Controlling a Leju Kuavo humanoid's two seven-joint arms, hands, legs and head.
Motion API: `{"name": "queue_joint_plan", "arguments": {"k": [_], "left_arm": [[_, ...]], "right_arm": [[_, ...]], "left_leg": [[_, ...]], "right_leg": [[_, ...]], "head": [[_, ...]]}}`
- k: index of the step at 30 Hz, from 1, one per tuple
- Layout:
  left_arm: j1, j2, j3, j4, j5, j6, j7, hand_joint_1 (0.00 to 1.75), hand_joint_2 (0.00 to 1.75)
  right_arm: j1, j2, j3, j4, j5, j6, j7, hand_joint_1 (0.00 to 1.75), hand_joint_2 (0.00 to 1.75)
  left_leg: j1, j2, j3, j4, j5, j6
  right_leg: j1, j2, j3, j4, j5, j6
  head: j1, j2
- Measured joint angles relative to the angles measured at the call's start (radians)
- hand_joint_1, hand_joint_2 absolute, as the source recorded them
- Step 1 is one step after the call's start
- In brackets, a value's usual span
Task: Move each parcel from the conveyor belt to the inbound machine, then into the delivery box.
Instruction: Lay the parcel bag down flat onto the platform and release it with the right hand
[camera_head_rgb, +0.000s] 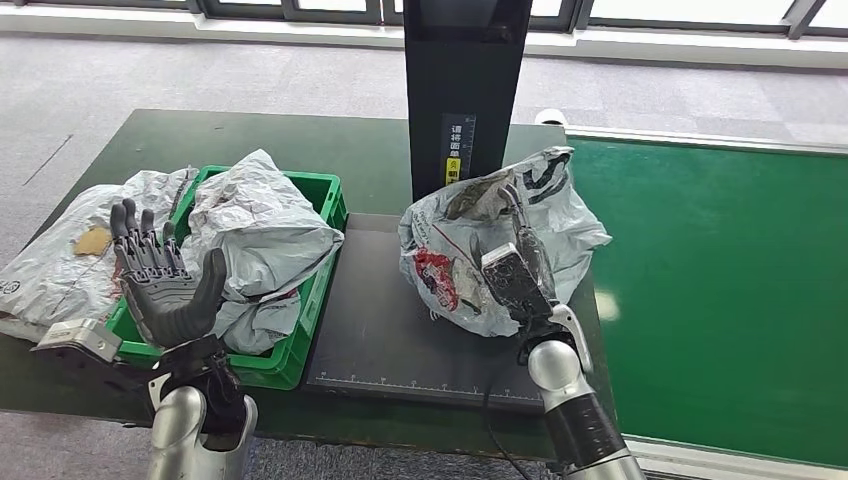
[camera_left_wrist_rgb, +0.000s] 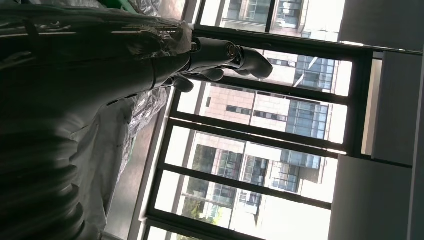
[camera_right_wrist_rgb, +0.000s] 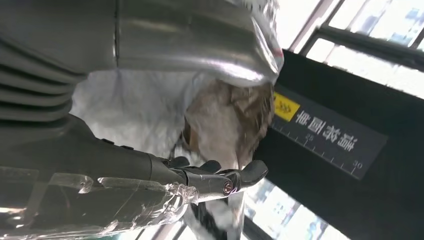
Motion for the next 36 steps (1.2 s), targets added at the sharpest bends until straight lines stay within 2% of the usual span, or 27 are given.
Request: {"name": "queue_joint_plan", "arguments": {"k": [4, 9, 21, 23, 25, 28, 30, 32, 36], "left_arm": [[0.001, 0.003, 0.000, 0.000, 0.002, 0.006, -0.005, 0.00, 1.75], [-0.003, 0.006, 0.000, 0.010, 0.011, 0.003, -0.010, 0.00, 1.75], [-0.006, 0.006, 0.000, 0.026, 0.013, 0.003, -0.013, 0.00, 1.75], [-0.007, 0.006, 0.000, 0.026, 0.013, 0.003, -0.013, 0.00, 1.75], [-0.009, 0.006, -0.002, 0.027, 0.004, 0.003, -0.017, 0.00, 1.75], [-0.024, 0.008, -0.024, 0.038, -0.075, -0.002, -0.025, 0.00, 1.75], [-0.048, 0.012, -0.057, 0.059, -0.179, -0.017, -0.023, 0.00, 1.75], [-0.087, 0.018, -0.110, 0.099, -0.316, -0.048, -0.007, 0.00, 1.75], [-0.197, 0.026, -0.239, 0.254, -0.609, -0.070, 0.067, 0.00, 1.75]], "right_arm": [[0.006, -0.006, 0.000, -0.024, 0.094, -0.062, 0.008, 0.00, 0.00], [0.022, -0.016, 0.000, -0.056, -0.030, 0.041, -0.086, 0.00, 0.00], [0.029, -0.029, 0.000, -0.073, -0.045, 0.051, -0.106, 0.00, 0.00], [0.031, -0.029, -0.002, -0.078, -0.037, 0.012, -0.145, 0.00, 0.87], [0.043, -0.029, -0.004, -0.104, -0.002, -0.097, -0.216, 0.00, 1.75], [0.086, -0.024, -0.022, -0.209, 0.168, -0.366, -0.303, 0.00, 1.75], [0.114, -0.003, -0.064, -0.306, 0.326, -0.476, -0.319, 0.00, 1.75], [0.126, 0.030, -0.130, -0.396, 0.410, -0.505, -0.320, 0.00, 1.75], [0.098, 0.082, -0.311, -0.483, 0.446, -0.512, -0.317, 0.00, 1.75]], "left_leg": [[0.000, 0.000, 0.000, 0.000, 0.000, 0.000], [0.000, 0.000, 0.000, 0.000, 0.000, 0.000], [0.000, 0.001, 0.000, 0.000, 0.000, 0.000], [0.000, 0.001, 0.000, 0.000, 0.000, 0.000], [0.000, 0.000, 0.000, 0.000, 0.000, 0.000], [0.000, -0.001, 0.000, 0.000, 0.000, 0.000], [0.000, -0.001, 0.000, 0.000, 0.000, 0.000], [-0.001, -0.001, 0.000, 0.000, 0.000, 0.000], [-0.001, -0.001, 0.000, 0.000, 0.001, 0.002]], "right_leg": [[0.000, 0.000, 0.000, 0.000, 0.000, 0.000], [0.000, 0.000, 0.000, 0.000, 0.000, 0.000], [0.000, 0.001, -0.001, 0.000, 0.000, 0.000], [0.000, 0.001, -0.001, 0.000, 0.000, 0.000], [0.000, 0.000, -0.001, 0.000, 0.000, 0.000], [0.000, -0.001, -0.001, 0.000, 0.000, 0.000], [0.000, -0.001, -0.001, 0.000, 0.000, 0.000], [0.000, -0.001, -0.001, 0.000, 0.000, 0.000], [-0.001, -0.001, 0.000, -0.001, 0.002, 0.001]], "head": [[0.000, 0.000], [0.000, 0.000], [0.000, 0.000], [0.000, 0.000], [0.000, 0.000], [0.000, 0.000], [0.000, 0.000], [0.000, 0.000], [0.000, 0.000]]}}
